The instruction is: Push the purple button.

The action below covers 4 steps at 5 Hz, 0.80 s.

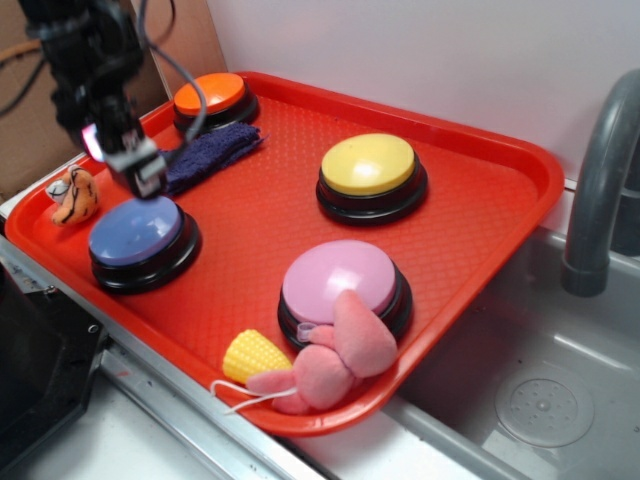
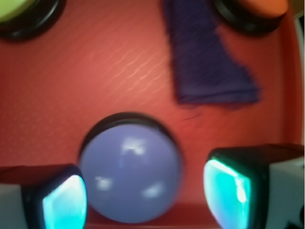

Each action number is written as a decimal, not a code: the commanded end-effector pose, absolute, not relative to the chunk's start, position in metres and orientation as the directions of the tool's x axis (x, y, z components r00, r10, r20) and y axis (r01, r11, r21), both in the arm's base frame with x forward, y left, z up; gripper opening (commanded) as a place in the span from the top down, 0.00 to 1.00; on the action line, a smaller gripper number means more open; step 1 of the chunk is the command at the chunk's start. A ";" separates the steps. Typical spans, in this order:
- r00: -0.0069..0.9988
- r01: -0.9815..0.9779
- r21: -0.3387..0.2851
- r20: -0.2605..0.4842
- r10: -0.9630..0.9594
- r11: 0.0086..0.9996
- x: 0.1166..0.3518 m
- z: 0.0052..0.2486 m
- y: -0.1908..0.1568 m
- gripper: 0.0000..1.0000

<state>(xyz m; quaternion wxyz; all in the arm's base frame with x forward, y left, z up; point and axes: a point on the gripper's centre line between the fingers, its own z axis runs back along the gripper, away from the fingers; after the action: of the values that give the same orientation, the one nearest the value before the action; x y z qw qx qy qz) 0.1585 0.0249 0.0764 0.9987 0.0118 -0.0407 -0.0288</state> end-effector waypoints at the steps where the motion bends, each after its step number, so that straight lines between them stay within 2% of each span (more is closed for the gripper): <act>1: 0.992 0.048 0.045 0.113 -0.052 0.998 0.156 0.054 0.035 0.00; 3: 0.997 0.028 0.139 0.068 -0.038 0.990 0.157 0.052 0.057 0.00; 4: 0.998 0.007 0.153 0.053 -0.016 0.988 0.161 0.052 0.059 0.00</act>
<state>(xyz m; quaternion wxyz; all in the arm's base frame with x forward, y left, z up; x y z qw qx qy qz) 0.1538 0.0518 0.0490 0.9976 0.0643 -0.0203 -0.0168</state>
